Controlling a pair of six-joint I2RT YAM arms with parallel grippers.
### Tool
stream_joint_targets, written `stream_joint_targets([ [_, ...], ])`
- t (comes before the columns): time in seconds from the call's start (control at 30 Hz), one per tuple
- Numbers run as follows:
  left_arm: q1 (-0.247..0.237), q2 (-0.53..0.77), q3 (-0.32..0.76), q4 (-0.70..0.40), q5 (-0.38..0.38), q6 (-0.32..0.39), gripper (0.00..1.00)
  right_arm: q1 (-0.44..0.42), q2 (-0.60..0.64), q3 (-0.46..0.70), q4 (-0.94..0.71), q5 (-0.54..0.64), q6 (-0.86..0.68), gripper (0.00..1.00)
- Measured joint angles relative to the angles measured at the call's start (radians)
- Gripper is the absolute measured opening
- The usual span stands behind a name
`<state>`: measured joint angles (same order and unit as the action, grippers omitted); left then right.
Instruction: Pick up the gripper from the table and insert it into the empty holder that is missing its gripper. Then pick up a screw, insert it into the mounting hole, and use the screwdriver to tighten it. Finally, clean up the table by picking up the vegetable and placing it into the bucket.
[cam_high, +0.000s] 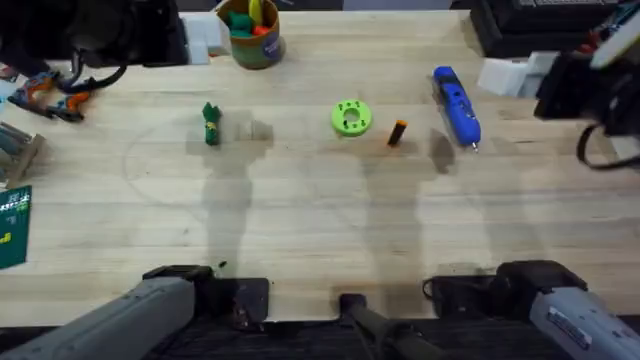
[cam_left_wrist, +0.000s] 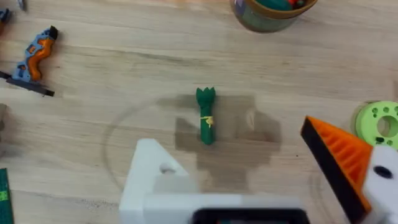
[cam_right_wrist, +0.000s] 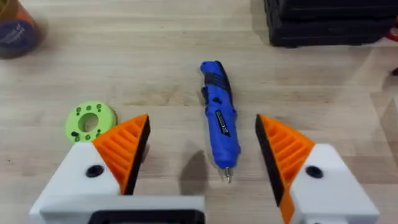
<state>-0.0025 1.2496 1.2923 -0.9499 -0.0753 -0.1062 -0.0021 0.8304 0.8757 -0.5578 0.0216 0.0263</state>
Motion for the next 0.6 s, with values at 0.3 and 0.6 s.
stream_joint_targets([
  [0.3,0.002,0.06,0.007,-0.046,0.0,0.0,0.985,0.0,0.116,0.104,-0.027,0.0,-0.031,0.99],
  [0.6,0.138,0.279,0.009,-0.079,0.059,0.055,0.985,0.0,0.119,0.104,-0.027,0.0,-0.034,0.991],
])
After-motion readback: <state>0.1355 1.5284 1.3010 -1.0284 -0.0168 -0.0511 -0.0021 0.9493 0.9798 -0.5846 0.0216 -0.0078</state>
